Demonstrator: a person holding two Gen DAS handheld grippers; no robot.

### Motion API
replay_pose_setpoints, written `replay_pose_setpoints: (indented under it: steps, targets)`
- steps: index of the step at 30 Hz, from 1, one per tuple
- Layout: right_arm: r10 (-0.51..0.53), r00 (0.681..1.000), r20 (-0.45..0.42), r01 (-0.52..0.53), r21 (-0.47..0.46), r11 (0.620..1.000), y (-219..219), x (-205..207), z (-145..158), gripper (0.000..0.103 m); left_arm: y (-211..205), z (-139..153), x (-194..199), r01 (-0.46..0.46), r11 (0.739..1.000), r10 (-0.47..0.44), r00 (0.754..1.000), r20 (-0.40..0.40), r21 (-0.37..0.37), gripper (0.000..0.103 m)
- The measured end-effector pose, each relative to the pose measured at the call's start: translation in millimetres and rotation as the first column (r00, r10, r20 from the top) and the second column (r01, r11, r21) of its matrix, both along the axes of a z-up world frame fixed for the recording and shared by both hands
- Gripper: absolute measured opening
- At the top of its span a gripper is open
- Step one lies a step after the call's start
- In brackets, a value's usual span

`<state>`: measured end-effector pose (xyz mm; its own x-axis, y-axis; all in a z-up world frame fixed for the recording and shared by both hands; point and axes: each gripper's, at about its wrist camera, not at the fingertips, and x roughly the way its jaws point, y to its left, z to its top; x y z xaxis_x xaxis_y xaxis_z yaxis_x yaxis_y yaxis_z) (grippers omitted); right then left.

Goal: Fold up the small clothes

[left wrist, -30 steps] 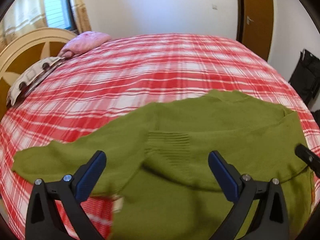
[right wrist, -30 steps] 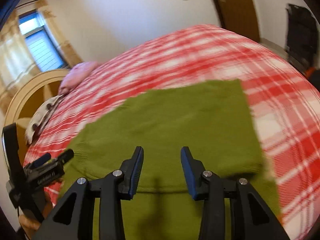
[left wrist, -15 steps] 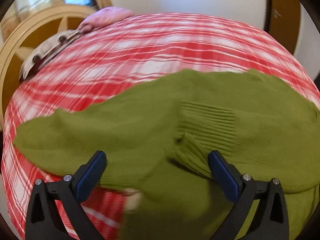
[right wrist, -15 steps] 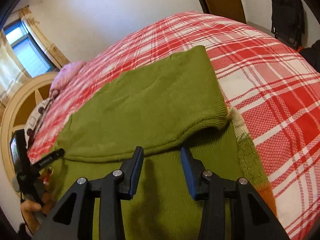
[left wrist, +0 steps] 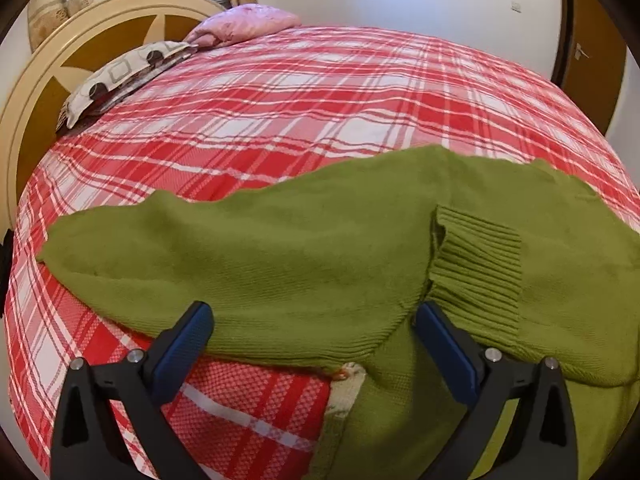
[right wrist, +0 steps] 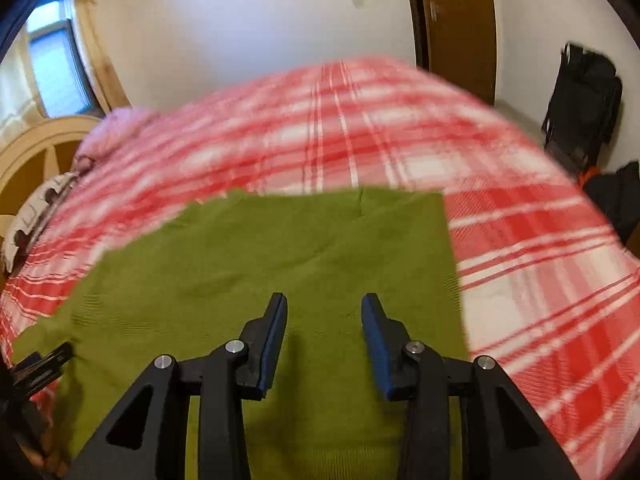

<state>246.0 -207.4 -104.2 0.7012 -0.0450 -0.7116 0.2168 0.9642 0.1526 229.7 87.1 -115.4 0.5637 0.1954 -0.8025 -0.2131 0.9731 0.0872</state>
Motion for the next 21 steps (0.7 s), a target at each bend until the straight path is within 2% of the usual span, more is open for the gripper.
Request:
replay_pose_setpoints:
  steps: [2, 4, 7, 11, 14, 16, 17, 21]
  targets:
    - [-0.018, 1.0, -0.016, 0.018, 0.0, 1.0, -1, 6, -15, 0.04, 0, -2, 0, 0.013, 1.0, -0.013, 1.0, -0.002, 0.014, 0.103]
    - [-0.024, 1.0, -0.002, 0.024, -0.07, 0.997, 9, 5, -16, 0.04, 5, -1, -2, 0.023, 1.0, -0.023, 1.0, 0.005, 0.0, 0.103]
    - [-0.007, 1.0, -0.015, 0.005, -0.116, 0.993, 17, 8, -16, 0.051, 21, 3, -8, 0.008, 1.0, -0.007, 1.0, 0.024, -0.028, 0.103]
    - [0.003, 1.0, -0.007, -0.004, -0.113, 0.994, 16, 7, -17, 0.054, 62, 22, -26, -0.084, 0.995, 0.089, 0.99, 0.107, -0.05, 0.103]
    - [0.005, 1.0, 0.006, -0.005, -0.088, 0.996, 14, 4, -16, 0.054, 105, 35, -36, -0.186, 0.981, 0.194, 0.968, 0.161, -0.061, 0.103]
    - [0.007, 1.0, 0.015, -0.006, -0.066, 0.998, 11, 4, -16, 0.054, 139, 38, -37, -0.281, 0.957, 0.289, 0.943, 0.167, -0.074, 0.103]
    - [0.007, 1.0, 0.018, -0.006, -0.059, 0.998, 11, 3, -16, 0.054, 160, 37, -35, -0.344, 0.935, 0.354, 0.922, 0.154, -0.089, 0.103]
    - [0.008, 1.0, 0.03, -0.007, -0.032, 0.999, 8, 2, -16, 0.054, 218, 28, -30, -0.489, 0.854, 0.511, 0.853, 0.108, -0.176, 0.102]
